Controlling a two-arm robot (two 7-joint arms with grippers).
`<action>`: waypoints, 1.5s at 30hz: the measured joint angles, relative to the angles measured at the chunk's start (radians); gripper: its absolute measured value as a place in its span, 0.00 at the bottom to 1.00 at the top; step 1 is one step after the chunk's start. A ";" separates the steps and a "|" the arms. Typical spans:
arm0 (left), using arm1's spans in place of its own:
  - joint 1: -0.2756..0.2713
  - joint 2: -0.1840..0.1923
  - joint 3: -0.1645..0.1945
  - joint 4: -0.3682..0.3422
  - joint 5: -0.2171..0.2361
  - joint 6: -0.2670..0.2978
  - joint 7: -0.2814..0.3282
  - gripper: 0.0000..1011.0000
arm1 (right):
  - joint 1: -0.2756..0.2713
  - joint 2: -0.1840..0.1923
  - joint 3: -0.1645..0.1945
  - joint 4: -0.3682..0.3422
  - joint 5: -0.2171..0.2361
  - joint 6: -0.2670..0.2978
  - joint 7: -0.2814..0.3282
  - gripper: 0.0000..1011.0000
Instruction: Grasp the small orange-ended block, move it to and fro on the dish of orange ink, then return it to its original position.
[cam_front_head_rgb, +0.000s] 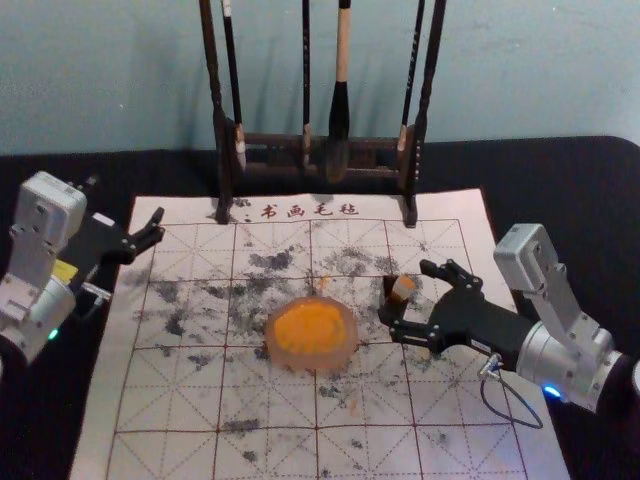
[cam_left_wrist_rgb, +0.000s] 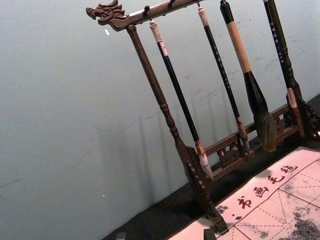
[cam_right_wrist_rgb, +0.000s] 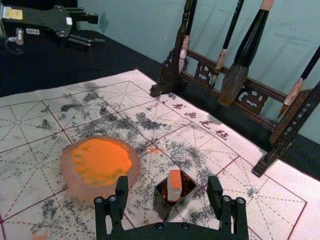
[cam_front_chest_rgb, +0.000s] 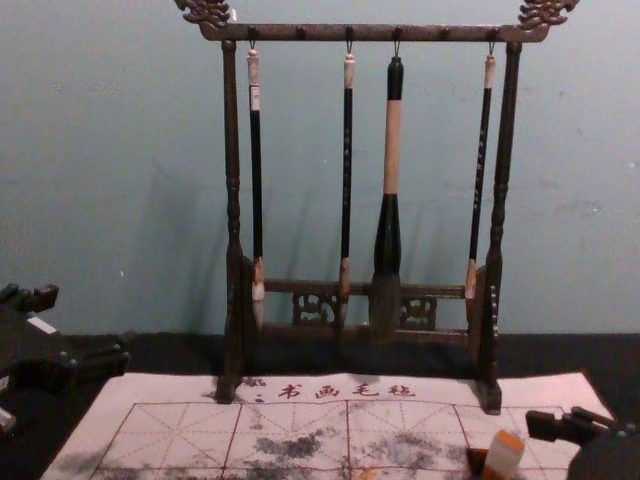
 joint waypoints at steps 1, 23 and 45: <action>0.000 0.000 0.000 0.000 0.000 0.000 0.000 0.99 | 0.001 -0.003 0.002 0.002 0.000 0.000 0.001 0.99; 0.000 0.000 0.000 0.000 0.000 0.000 0.000 0.99 | -0.006 -0.020 0.021 0.002 -0.007 0.011 0.014 0.99; 0.000 0.000 0.000 0.000 0.000 0.000 0.000 0.99 | -0.006 -0.018 0.020 0.001 -0.006 0.011 0.013 0.41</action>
